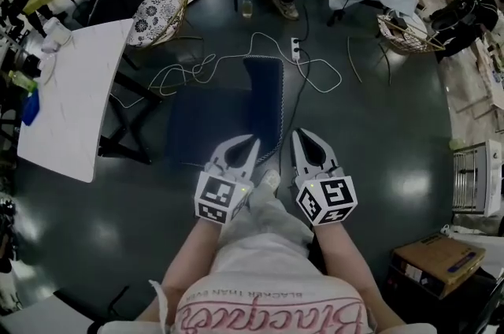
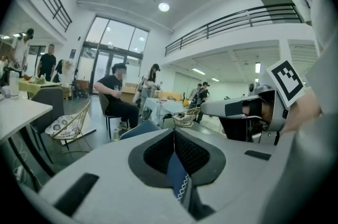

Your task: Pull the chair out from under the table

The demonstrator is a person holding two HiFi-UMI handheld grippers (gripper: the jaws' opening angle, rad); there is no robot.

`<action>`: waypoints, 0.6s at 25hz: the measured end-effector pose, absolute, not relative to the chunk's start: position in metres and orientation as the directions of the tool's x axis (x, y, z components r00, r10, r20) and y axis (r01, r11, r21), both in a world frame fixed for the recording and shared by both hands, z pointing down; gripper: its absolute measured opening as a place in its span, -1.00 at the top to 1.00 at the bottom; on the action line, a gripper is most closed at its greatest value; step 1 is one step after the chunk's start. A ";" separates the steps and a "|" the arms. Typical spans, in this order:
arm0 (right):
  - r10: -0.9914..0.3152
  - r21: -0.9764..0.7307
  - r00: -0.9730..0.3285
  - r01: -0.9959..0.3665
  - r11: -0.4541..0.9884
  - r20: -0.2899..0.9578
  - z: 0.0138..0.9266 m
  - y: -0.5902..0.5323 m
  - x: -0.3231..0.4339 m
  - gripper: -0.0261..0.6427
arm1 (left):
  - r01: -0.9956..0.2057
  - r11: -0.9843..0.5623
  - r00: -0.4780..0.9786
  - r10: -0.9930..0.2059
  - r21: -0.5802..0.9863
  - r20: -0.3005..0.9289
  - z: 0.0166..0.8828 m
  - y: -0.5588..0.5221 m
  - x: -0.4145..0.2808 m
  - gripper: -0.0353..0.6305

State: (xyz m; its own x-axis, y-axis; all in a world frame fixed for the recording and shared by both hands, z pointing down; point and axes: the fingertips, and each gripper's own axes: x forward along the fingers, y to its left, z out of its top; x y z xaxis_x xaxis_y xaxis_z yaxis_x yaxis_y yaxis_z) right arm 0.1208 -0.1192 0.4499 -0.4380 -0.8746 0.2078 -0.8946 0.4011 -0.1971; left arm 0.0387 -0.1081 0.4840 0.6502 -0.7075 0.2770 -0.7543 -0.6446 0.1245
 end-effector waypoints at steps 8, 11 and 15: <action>-0.890 -0.114 -0.434 -0.900 0.421 0.139 0.415 -0.050 0.086 0.91 | -0.708 -0.702 0.704 -0.695 0.073 0.144 0.426 -0.034 0.027 0.88; -0.880 -0.104 -0.459 -0.887 0.449 0.122 0.404 -0.031 0.074 0.91 | -0.706 -0.706 0.707 -0.698 0.055 0.113 0.411 -0.019 0.023 0.88; -0.853 -0.079 -0.508 -0.861 0.502 0.121 0.395 -0.009 0.057 0.91 | -0.703 -0.709 0.710 -0.697 0.058 0.098 0.405 -0.001 0.022 0.88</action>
State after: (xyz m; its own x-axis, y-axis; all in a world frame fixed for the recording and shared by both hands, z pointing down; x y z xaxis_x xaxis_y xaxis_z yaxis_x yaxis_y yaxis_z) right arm 0.0572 -0.0094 0.3954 -0.5080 -0.8528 0.1207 -0.8613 0.5019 -0.0791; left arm 0.0222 -0.0009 0.4050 0.7103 -0.6969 0.0984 -0.7033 -0.7085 0.0583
